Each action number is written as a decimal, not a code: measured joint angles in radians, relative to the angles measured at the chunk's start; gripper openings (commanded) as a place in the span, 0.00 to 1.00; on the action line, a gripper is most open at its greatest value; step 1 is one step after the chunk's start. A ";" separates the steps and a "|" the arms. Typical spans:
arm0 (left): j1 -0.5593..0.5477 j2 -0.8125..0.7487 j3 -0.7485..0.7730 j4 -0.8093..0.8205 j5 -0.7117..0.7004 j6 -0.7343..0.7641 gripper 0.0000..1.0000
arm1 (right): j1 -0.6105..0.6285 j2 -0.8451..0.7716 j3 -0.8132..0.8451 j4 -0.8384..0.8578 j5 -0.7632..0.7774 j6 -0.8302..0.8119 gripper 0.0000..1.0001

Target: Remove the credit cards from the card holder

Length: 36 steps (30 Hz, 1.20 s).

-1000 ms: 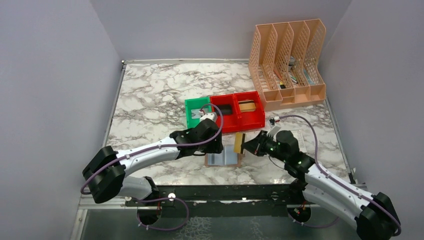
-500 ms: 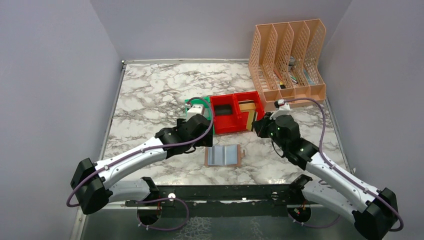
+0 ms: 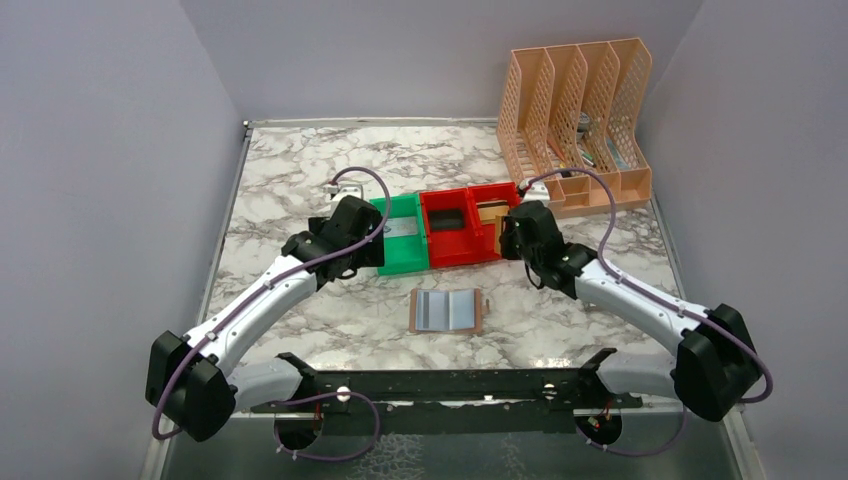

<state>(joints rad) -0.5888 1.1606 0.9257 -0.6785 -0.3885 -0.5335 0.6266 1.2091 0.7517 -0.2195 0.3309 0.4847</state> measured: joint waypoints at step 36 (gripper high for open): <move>0.053 -0.049 -0.046 0.024 -0.002 0.066 0.99 | -0.002 0.173 0.065 0.090 -0.145 -0.083 0.01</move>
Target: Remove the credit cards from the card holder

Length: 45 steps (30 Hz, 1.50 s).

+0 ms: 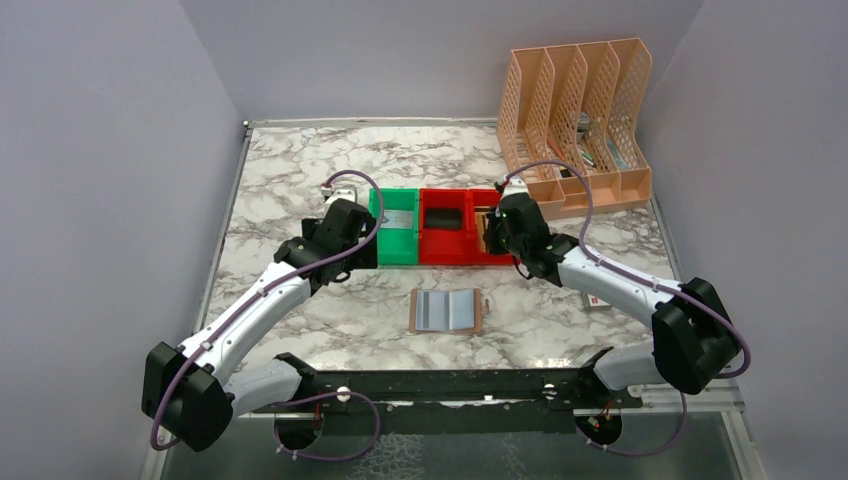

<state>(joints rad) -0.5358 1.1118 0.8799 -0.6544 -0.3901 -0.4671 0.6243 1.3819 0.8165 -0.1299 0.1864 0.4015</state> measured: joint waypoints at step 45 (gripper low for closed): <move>0.005 0.003 -0.006 0.002 0.001 0.015 0.99 | -0.145 0.152 0.002 0.243 -0.191 -1.141 0.01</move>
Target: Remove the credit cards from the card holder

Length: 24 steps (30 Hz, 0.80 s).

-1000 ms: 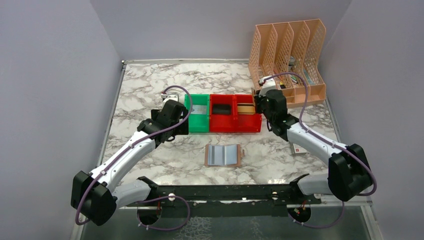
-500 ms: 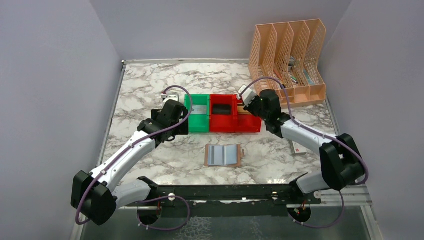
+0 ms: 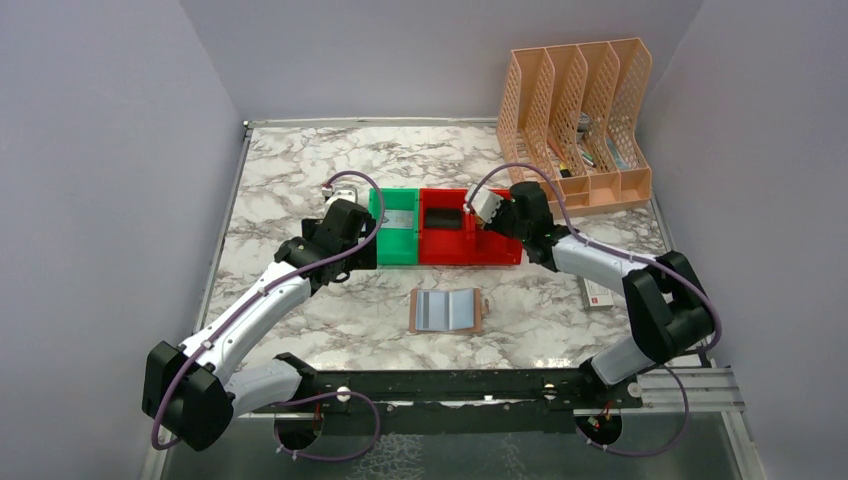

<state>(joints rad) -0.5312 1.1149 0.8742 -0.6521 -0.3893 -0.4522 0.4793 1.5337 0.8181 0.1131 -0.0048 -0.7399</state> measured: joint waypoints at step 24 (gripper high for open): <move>0.000 0.002 0.000 0.000 0.000 0.000 0.99 | 0.000 0.157 0.075 -0.008 0.010 -0.143 0.07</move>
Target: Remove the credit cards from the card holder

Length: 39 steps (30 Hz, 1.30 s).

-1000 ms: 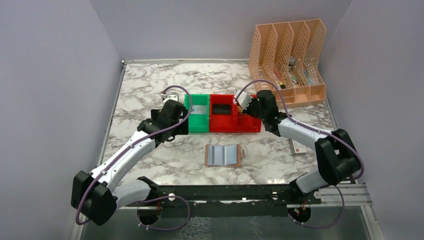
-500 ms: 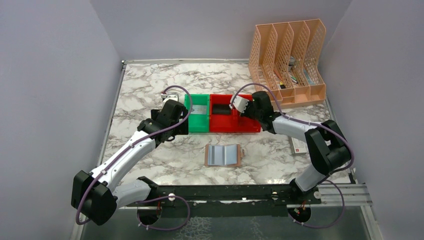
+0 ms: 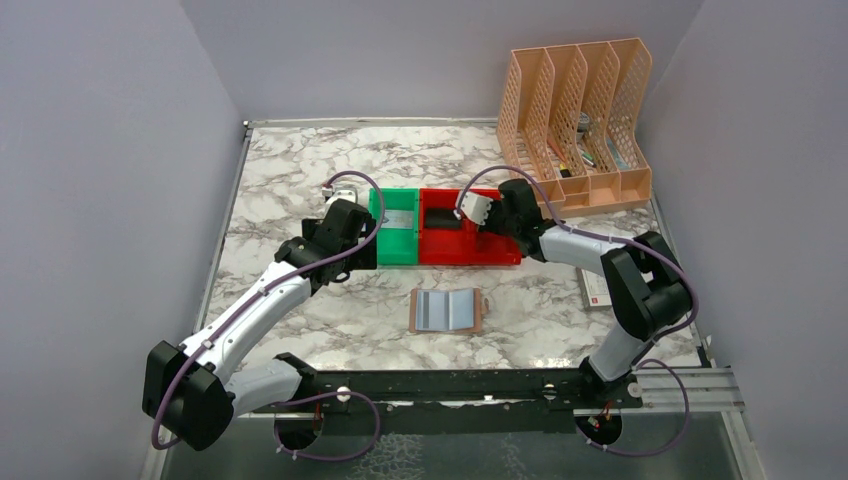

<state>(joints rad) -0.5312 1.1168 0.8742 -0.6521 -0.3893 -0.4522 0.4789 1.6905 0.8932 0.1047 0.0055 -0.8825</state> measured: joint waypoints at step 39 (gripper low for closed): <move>0.001 0.030 0.000 0.000 0.000 0.000 0.99 | 0.000 -0.214 -0.019 -0.001 0.028 0.365 0.76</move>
<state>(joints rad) -0.5301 1.1465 0.8738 -0.6525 -0.3897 -0.4522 0.4789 1.4765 0.8738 0.1040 0.0338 -0.5175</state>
